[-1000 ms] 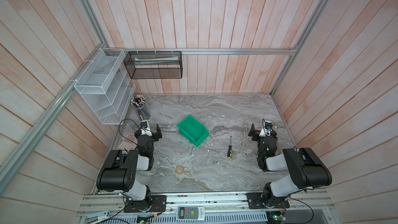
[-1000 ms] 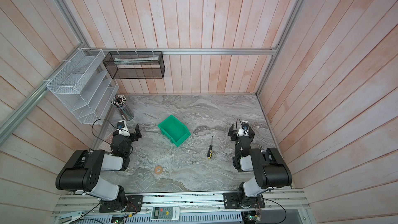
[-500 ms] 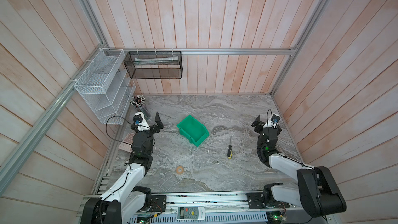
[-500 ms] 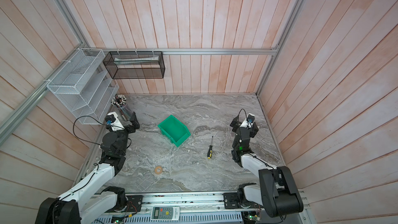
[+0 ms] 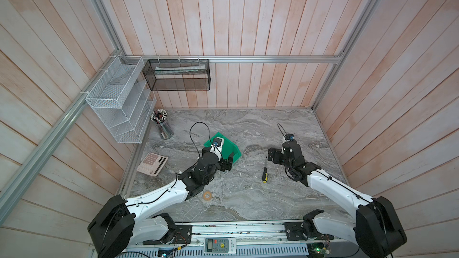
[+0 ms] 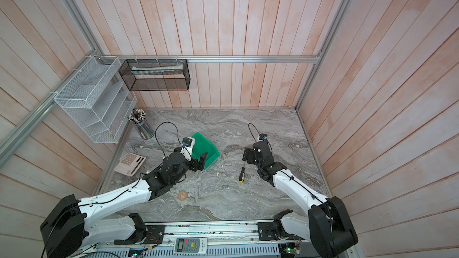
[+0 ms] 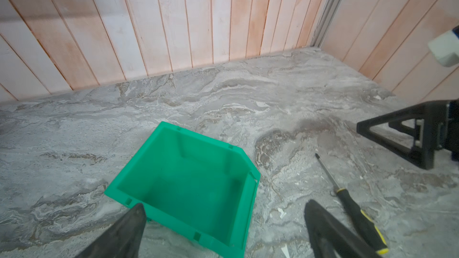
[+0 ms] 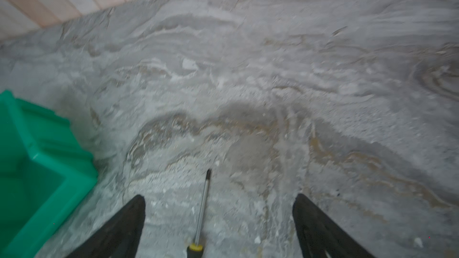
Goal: Put the screwdriver in the bin
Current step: Pick up the screwdriver from the center of the table.
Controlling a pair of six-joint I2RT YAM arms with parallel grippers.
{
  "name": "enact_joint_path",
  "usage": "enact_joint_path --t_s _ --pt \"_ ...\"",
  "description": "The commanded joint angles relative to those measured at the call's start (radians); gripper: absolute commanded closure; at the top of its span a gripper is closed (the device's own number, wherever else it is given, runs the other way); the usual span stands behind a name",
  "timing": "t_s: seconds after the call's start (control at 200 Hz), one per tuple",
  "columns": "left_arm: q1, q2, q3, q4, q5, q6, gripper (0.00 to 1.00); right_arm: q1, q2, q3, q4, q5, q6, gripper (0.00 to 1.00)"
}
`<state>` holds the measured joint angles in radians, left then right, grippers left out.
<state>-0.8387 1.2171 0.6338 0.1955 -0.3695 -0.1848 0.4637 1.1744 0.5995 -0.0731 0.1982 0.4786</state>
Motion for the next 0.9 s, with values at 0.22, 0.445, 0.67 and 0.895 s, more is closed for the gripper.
enact_joint_path --t_s 0.22,0.445,0.67,0.895 --pt "-0.026 -0.063 -0.13 -0.035 0.066 -0.199 0.0 0.142 -0.009 -0.122 -0.13 -0.098 0.128 0.2" --pt "-0.028 -0.078 -0.181 0.001 0.136 -0.253 0.0 0.2 0.082 -0.118 -0.081 -0.107 0.167 0.23" --pt "-0.036 -0.077 -0.178 -0.001 0.16 -0.266 0.0 0.209 0.15 -0.094 -0.069 -0.082 0.168 0.43" --pt "-0.035 -0.068 -0.161 -0.013 0.149 -0.228 0.0 0.275 0.18 -0.085 -0.086 -0.016 0.189 0.64"
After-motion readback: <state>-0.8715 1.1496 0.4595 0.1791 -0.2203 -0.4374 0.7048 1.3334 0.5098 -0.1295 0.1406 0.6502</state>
